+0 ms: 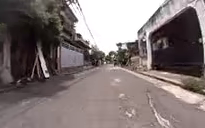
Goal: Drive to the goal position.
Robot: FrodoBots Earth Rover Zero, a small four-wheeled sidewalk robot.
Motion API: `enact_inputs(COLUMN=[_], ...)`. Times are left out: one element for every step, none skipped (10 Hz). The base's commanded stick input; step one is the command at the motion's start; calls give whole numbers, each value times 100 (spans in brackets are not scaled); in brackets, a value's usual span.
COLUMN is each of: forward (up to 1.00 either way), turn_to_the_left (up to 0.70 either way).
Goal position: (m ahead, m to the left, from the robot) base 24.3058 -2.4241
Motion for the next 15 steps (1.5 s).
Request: enact_inputs(forward=[100,100,100,100,100,100,100,100,100,100,100,100,100,100,100], turn_to_the_left=[0,-2,-33,-40,-15,0,0,0,0,0,0,0,0,0,0])
